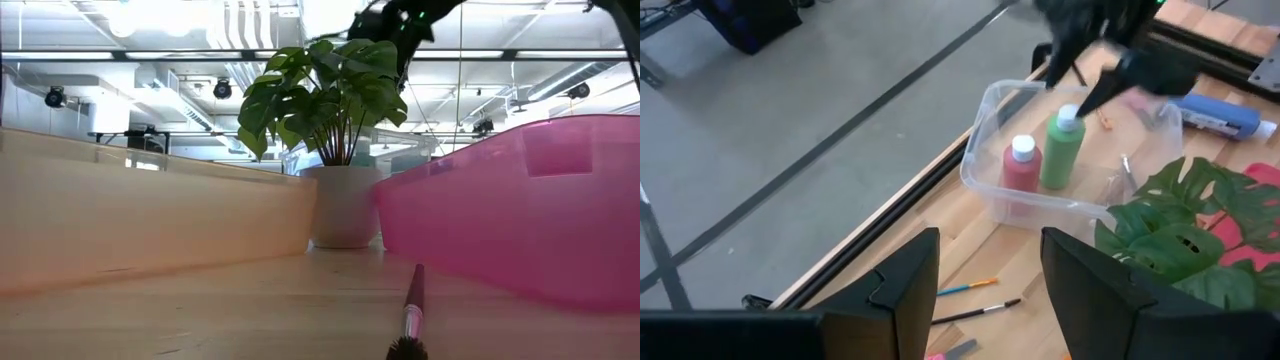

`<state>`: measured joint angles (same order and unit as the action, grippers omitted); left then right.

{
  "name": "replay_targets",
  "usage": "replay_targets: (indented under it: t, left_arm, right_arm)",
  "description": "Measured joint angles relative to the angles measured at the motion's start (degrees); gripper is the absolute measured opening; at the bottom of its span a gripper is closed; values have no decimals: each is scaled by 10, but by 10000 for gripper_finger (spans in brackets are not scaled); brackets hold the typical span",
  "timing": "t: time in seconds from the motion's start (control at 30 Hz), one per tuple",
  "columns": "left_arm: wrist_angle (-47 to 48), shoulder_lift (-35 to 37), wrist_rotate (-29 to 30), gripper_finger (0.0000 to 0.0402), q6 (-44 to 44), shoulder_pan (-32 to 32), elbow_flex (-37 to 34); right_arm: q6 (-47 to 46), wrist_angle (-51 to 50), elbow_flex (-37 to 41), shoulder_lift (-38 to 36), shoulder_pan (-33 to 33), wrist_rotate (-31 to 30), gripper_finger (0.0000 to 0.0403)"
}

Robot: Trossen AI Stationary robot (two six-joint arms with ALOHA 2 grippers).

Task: Pick & Place Paint Supplies
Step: Put the blue acrylic craft paint bottle into the transparent bin

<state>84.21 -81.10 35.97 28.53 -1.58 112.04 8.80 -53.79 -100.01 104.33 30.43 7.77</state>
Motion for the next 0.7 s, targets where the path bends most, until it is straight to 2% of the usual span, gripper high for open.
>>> replay_targets:
  t: [0.2, 0.33, 0.5, 0.7]
  left_arm:
    - [-3, 0, -6, 181, -2, 0, -19]
    - [-14, 0, -8, 181, -2, 0, -27]
    - [-21, 0, -8, 181, -35, 0, -27]
    - [-38, 0, -6, 181, -65, -3, -27]
  right_arm:
    - [-89, -54, 15, -97, -1, -1, 271]
    - [-146, -62, 118, -197, -8, -2, 271]
    - [-246, -63, 269, -361, -18, -14, 272]
    - [-404, -61, 377, -520, -90, -62, 272]
